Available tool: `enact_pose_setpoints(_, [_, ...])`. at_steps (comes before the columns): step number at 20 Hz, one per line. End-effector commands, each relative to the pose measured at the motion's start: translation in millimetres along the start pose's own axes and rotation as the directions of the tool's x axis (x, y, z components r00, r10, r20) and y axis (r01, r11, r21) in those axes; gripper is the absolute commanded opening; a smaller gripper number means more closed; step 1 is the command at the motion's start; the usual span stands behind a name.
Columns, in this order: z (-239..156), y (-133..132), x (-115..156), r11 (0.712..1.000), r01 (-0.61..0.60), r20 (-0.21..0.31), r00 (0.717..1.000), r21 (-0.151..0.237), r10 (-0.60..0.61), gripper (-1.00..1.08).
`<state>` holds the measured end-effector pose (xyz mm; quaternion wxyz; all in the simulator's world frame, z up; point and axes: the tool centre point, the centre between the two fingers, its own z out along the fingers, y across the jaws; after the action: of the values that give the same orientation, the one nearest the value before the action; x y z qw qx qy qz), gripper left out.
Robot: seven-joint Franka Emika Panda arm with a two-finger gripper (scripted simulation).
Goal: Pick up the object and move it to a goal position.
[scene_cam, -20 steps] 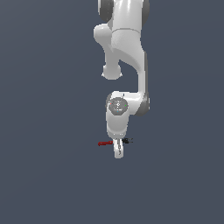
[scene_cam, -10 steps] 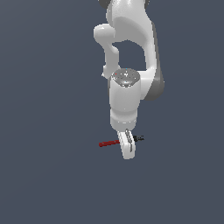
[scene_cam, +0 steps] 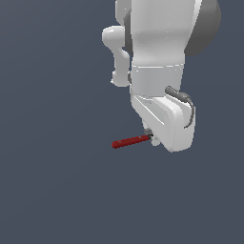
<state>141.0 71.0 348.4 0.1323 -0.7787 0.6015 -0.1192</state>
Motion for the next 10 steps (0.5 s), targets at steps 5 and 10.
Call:
enact_pose_setpoints(5, [-68, -34, -8, 0.996, 0.036, 0.001, 0.999, 0.076, -0.036, -1.00])
enact_pose_setpoints(10, [-89, -45, -12, 0.994, 0.047, 0.001, 0.999, 0.100, -0.047, -1.00])
